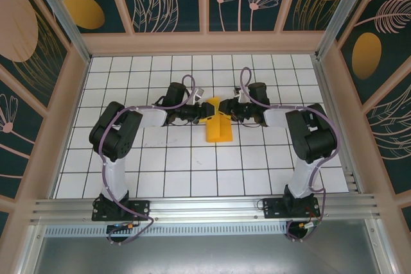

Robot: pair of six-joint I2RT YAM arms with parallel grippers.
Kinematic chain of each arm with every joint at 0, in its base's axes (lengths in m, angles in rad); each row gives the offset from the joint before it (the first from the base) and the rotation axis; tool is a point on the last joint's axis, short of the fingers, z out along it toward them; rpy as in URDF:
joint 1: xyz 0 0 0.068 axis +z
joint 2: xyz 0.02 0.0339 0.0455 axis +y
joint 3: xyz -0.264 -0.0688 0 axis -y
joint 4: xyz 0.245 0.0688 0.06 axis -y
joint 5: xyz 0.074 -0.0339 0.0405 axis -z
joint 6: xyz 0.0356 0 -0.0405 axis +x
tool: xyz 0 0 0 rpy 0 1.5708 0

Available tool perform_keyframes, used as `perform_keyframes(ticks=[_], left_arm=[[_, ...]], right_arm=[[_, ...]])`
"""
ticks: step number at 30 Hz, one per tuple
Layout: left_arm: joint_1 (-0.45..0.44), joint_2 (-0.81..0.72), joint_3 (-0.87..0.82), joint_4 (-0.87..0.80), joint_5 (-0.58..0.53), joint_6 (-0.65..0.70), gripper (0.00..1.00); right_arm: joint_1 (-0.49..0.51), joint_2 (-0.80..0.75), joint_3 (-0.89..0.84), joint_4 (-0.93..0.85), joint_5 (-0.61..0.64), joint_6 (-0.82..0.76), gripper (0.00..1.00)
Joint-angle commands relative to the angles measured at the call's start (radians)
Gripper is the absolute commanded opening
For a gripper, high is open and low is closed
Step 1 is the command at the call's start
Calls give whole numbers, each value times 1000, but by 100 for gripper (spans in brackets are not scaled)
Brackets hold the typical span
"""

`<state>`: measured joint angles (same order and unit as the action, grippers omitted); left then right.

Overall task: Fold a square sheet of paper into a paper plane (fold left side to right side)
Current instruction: First fold in half a square sheet of paper at the center of the table.

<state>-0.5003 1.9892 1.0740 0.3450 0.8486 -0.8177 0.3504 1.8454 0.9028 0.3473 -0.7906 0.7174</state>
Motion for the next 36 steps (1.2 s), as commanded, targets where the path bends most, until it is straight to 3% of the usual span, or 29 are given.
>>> perform_keyframes(ticks=[1,5,9,14,19,36], left_arm=[[-7,-1,16,29,15,-2,61],[-7,-16,13,27,14,7,61],[-7,-47,14,-16,-15,37,61],[-6,-143,23,-231,-184,168,64],[-7,-161,20,-352,-348,198,63],[-66,36,161,-395,-355,181,50]], right_arm=[[12,25,31,-19,-5,-12,28],[12,27,42,-71,22,-44,12],[3,15,47,-105,49,-67,5],[-19,-7,50,-168,97,-115,4],[-29,5,66,-217,116,-153,4],[-34,37,104,-281,177,-194,9]])
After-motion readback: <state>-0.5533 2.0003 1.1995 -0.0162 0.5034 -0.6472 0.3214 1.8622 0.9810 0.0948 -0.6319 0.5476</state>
